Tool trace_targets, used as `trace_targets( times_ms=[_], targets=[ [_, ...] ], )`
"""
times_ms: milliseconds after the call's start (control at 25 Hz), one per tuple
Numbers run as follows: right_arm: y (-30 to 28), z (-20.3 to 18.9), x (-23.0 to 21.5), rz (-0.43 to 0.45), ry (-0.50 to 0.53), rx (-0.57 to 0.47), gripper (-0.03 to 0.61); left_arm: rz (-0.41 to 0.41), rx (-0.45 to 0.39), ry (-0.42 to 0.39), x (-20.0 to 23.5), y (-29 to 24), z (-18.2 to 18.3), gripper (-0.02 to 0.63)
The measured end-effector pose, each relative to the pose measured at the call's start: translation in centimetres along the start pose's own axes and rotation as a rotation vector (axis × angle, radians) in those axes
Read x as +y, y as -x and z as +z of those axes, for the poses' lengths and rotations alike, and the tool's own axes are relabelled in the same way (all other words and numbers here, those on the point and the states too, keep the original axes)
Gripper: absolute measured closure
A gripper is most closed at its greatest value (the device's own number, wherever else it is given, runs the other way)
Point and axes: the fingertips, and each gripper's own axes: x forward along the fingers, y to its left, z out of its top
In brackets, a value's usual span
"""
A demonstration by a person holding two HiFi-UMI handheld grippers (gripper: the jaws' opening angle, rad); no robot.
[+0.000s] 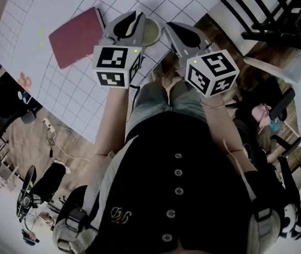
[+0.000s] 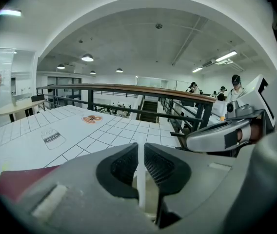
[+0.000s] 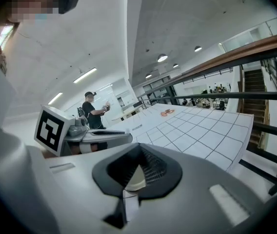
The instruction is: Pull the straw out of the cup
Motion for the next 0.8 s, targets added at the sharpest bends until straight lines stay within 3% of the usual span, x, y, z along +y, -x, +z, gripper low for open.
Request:
trace_targets(
  times_ms=[280,800],
  targets=[
    [1.3,1.5,1.7,0.060,0.032,-0.036,0.580,0.047,-0.110,0.069,-0.1,3.2,2.1,0.578],
    [6.2,3.0,5.6,0.181,0.093,-0.096,0.580,0.150,-0.289,0.119,-2.5,10.3,4.7,0.578]
  ],
)
